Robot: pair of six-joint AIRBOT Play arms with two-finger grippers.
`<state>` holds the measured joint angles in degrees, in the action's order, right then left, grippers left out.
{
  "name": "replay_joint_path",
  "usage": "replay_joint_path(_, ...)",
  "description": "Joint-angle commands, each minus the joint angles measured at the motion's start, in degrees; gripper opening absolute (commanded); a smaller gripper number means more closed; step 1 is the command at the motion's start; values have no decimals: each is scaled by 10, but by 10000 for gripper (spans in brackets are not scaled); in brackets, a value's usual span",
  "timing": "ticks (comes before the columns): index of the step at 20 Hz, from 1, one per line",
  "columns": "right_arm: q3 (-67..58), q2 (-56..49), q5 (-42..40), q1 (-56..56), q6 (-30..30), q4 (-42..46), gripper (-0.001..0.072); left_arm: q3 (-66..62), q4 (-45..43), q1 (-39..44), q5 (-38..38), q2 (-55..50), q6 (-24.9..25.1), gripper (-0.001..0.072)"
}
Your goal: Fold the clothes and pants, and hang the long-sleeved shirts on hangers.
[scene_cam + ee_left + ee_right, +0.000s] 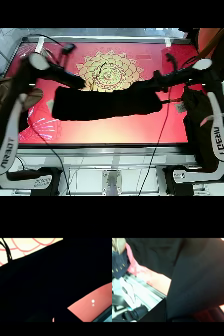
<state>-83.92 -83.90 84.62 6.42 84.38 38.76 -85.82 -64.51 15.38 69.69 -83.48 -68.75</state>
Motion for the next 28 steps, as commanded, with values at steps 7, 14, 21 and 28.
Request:
replay_joint_path(7,-90,15,10,-37,95,11,13,7,0,178,-128,-153,1,17)
replay_joint_path(14,-99,-5,-70,-145,130,17,13,-2,-3,63,-52,-61,2,17)
replay_joint_path(21,-101,-70,-346,-340,163,4,13,-2,-2,-181,43,174,2,17)
replay_joint_path(28,-236,-252,-569,-494,164,-50,535,-1,-3,-270,50,238,2,16)
